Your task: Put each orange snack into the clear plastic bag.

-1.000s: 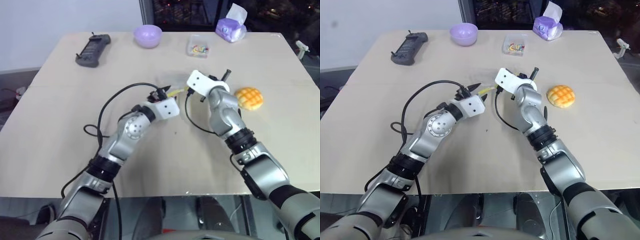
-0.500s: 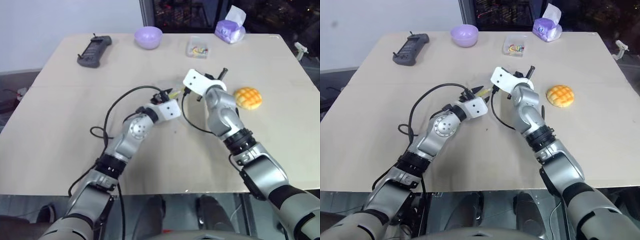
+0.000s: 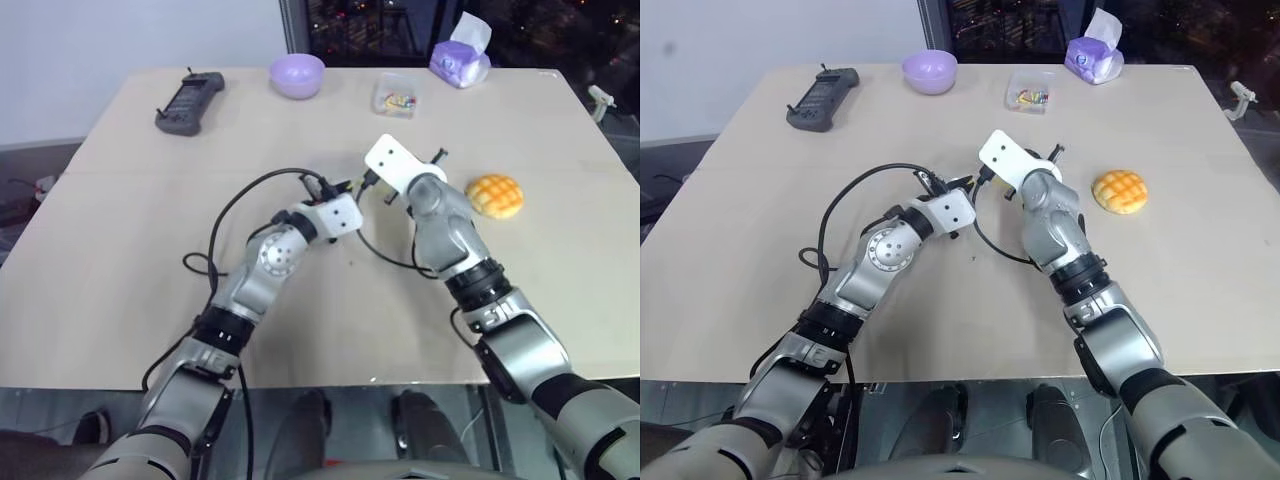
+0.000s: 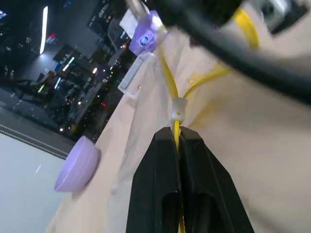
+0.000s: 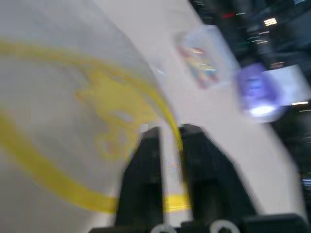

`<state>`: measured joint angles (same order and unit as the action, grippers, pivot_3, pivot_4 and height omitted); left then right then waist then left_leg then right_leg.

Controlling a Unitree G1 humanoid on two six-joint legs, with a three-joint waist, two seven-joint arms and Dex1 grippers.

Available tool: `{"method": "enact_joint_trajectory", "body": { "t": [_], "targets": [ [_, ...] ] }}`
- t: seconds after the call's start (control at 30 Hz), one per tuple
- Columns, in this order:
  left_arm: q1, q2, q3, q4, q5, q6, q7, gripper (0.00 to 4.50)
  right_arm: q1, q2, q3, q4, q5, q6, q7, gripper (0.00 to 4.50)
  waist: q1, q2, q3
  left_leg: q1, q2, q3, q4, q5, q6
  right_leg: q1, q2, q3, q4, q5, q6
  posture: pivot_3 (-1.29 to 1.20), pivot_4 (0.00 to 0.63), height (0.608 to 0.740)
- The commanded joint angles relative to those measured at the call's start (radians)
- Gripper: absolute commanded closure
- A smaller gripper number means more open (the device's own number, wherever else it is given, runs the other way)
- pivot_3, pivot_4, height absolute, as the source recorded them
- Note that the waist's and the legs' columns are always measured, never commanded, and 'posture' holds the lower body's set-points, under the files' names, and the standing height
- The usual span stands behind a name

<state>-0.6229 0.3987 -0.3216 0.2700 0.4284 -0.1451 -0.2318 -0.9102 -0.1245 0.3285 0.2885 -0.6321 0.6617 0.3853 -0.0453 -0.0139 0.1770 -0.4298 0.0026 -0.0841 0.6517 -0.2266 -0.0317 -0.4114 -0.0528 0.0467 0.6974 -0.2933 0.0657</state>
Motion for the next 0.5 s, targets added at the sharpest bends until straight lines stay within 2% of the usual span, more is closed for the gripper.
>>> {"method": "enact_joint_trajectory", "body": {
  "t": [0.03,0.1,0.13,0.17,0.33,0.47,0.5],
  "targets": [
    [-0.021,-0.009,0.022,-0.011,0.003,-0.017,0.017,4.5,0.017,-0.033,0.003,-0.094,0.023,-0.007,0.035,1.72,0.002,0.0,0.0,0.0,0.0,0.0,0.0,0.0,0.0,0.0,0.0,0.0,0.0,0.0,0.0,0.0,0.15,0.74],
    [-0.02,-0.011,0.023,-0.009,0.006,-0.015,0.019,4.5,0.037,-0.051,-0.01,-0.13,0.059,-0.011,0.07,0.63,0.001,0.0,0.0,0.0,0.0,0.0,0.0,0.0,0.0,0.0,0.0,0.0,0.0,0.0,0.0,0.0,0.15,0.74],
    [-0.019,-0.012,0.023,-0.008,0.007,-0.015,0.02,4.5,0.044,-0.057,-0.014,-0.142,0.076,-0.013,0.086,0.26,0.001,0.0,0.0,0.0,0.0,0.0,0.0,0.0,0.0,0.0,0.0,0.0,0.0,0.0,0.0,0.0,0.15,0.74],
    [-0.019,-0.013,0.026,-0.007,0.007,-0.012,0.024,4.5,0.053,-0.073,-0.026,-0.173,0.086,-0.019,0.091,0.12,0.001,0.0,0.0,0.0,0.0,0.0,0.0,0.0,0.0,0.0,0.0,0.0,0.0,0.0,0.0,0.0,0.15,0.74],
    [-0.02,-0.018,0.033,0.003,0.007,-0.008,0.036,4.5,0.108,-0.143,-0.092,-0.337,0.161,-0.032,0.122,0.12,0.001,0.0,0.0,0.0,0.0,-0.001,0.0,0.0,0.0,0.0,0.0,0.0,0.0,0.0,0.0,0.0,0.15,0.74],
    [-0.021,-0.03,0.045,0.005,-0.005,-0.006,0.042,4.5,0.154,-0.083,-0.257,-0.426,0.313,0.109,0.121,0.12,0.001,0.0,0.0,0.0,0.0,-0.001,0.001,0.0,0.0,0.001,0.0,-0.001,0.0,0.0,0.0,0.0,0.15,0.74],
    [-0.021,-0.034,0.047,0.004,-0.01,-0.006,0.041,4.5,0.165,-0.063,-0.291,-0.433,0.349,0.13,0.116,0.36,0.0,0.0,0.0,0.0,0.0,-0.001,0.001,0.0,0.0,0.001,0.0,-0.001,0.0,0.0,0.0,0.0,0.15,0.74]
  ]
}}
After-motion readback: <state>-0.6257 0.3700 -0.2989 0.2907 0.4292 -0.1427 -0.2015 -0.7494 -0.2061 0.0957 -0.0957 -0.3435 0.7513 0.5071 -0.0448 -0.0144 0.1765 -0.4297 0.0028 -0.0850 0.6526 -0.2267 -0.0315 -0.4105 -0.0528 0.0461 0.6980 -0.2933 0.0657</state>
